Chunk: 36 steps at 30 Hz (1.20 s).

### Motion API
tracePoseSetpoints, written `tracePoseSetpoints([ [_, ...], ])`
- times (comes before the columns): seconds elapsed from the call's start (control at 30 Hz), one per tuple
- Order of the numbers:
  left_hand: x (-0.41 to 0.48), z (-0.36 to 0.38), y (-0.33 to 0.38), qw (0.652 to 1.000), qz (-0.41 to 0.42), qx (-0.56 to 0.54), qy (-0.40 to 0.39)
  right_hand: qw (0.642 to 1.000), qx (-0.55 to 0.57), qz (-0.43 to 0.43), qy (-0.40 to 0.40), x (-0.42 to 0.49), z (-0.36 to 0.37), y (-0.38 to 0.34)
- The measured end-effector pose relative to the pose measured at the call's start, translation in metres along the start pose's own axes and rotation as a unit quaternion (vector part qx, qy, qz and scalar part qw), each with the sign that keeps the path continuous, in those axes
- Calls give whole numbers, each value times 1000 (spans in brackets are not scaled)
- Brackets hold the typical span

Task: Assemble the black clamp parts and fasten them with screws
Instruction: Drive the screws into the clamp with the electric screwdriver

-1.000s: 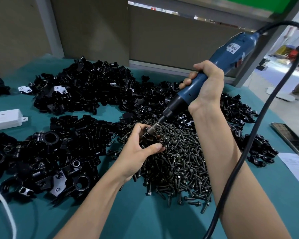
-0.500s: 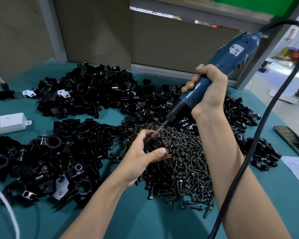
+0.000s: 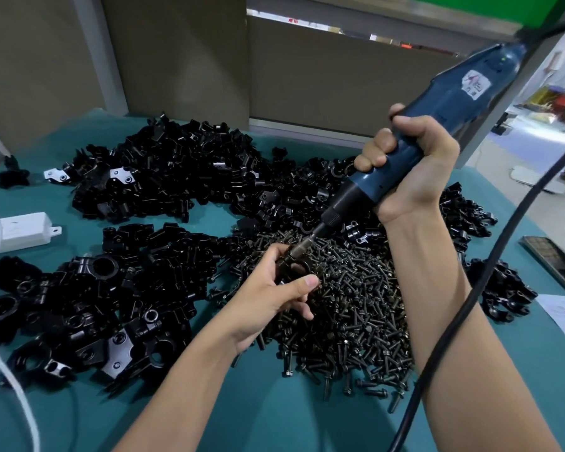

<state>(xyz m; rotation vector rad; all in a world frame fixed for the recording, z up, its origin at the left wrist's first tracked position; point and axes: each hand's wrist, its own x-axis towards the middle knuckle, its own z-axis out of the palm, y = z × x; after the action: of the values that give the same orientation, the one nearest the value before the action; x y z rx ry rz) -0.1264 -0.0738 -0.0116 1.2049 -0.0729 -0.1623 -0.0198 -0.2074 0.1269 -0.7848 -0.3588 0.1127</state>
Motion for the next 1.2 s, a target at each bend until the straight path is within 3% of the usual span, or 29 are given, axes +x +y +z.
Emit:
tracePoseSetpoints([
  [0.17, -3, -4, 5, 999, -18, -37, -20, 992, 75, 35, -90, 0, -6, -10],
  [0.37, 0, -9, 4, 996, 48, -70, 40, 999, 0, -26, -23, 1, -5, -13],
  [0.8, 1, -12, -2, 998, 49, 33, 30, 998, -43, -13, 37, 2, -10, -9],
  [1.2, 1, -11, -3, 997, 51, 52, 7, 997, -70, 10, 44, 5, -6, -4],
])
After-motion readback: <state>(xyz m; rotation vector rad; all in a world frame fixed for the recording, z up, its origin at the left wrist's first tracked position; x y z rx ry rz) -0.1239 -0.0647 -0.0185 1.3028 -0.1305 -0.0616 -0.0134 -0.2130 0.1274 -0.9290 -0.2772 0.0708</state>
